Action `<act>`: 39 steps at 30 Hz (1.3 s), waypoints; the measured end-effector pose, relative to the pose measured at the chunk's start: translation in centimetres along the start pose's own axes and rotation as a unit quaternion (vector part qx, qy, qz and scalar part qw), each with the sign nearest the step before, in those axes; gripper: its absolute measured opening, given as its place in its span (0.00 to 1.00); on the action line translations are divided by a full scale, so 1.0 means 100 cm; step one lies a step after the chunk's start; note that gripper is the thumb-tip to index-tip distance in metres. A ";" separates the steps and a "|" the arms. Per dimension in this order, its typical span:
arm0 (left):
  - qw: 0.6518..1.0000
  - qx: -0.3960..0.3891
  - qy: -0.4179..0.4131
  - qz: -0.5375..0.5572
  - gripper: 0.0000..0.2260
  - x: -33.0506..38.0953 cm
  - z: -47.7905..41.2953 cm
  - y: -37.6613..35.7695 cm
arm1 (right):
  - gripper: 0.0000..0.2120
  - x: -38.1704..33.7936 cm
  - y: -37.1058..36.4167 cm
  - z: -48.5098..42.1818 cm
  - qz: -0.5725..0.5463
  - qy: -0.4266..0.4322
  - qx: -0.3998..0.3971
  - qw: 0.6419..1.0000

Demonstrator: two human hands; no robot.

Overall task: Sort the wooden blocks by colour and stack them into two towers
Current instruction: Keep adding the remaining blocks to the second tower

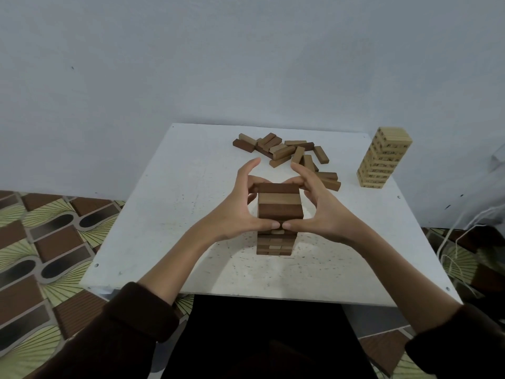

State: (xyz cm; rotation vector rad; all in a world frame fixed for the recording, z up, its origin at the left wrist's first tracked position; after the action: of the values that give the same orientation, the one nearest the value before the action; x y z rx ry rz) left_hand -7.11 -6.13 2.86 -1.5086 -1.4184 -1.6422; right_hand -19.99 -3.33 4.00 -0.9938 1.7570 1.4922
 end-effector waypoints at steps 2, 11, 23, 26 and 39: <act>1.000 0.002 0.001 0.002 0.50 0.000 0.000 0.000 | 0.45 0.001 0.001 0.000 -0.002 -0.002 0.005 1.000; 0.999 0.002 0.022 0.028 0.53 -0.002 0.004 -0.001 | 0.48 -0.001 -0.004 0.005 -0.028 -0.035 -0.012 0.999; 0.963 0.057 0.143 0.221 0.40 -0.003 0.024 -0.023 | 0.38 0.005 -0.027 0.027 -0.239 -0.159 0.107 0.952; 0.963 0.048 0.146 0.221 0.39 -0.003 0.024 -0.029 | 0.29 0.012 -0.029 0.027 -0.207 -0.164 0.098 0.959; 0.959 0.069 0.168 0.217 0.53 -0.039 0.025 -0.028 | 0.33 0.034 -0.029 0.025 -0.240 -0.193 0.129 0.942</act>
State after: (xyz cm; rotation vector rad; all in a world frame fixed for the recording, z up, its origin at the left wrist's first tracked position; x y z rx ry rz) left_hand -7.43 -4.04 -2.12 -1.2756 -0.9182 -1.4094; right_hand -19.35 -1.65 -0.78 -0.8449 1.2709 1.0293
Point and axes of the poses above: each hand's wrist, its own z-axis away from the middle knuckle, its own y-axis out of the back of the hand, x = y × z, the point moved 9 cm from there along -z, towards the middle knuckle, and after that the axes turned 13 degrees about x, right-handed, at the moved point
